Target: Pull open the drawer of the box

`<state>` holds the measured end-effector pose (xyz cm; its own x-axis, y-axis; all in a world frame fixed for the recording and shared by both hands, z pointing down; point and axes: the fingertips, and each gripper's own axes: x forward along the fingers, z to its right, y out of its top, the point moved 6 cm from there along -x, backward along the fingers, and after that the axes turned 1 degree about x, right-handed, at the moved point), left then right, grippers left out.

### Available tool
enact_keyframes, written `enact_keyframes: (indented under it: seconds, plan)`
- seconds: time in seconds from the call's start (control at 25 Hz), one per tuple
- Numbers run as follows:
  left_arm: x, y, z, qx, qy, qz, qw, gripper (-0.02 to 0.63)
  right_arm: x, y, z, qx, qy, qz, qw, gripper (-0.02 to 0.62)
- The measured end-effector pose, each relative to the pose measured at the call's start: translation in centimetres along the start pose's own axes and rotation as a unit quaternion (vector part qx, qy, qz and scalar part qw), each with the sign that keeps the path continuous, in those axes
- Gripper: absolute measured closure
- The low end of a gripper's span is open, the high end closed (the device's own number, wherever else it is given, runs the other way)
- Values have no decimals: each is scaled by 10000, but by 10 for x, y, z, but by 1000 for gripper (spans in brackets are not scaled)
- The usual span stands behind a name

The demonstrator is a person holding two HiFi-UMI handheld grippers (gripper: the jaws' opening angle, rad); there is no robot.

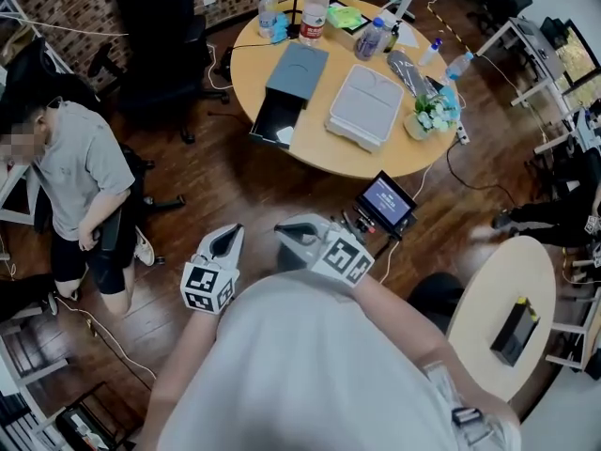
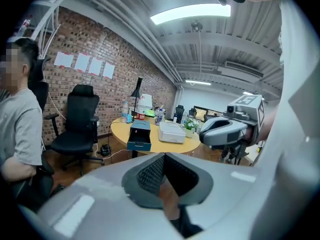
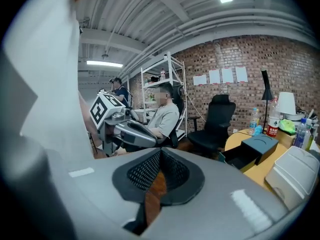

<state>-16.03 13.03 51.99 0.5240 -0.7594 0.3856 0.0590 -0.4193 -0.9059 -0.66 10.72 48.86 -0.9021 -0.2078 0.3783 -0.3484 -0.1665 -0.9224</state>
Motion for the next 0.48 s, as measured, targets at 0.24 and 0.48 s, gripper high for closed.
enact_keyframes:
  seconds: [0.24,0.48]
  plan:
    - [-15,-6,14,-187,-78,118,9997,600,-7,-7,-23,73,51,-28,10000,591]
    - [-18,-7,26,-175,-172,190,9995,600,-11,-10,-32,169,22,138,9998,591]
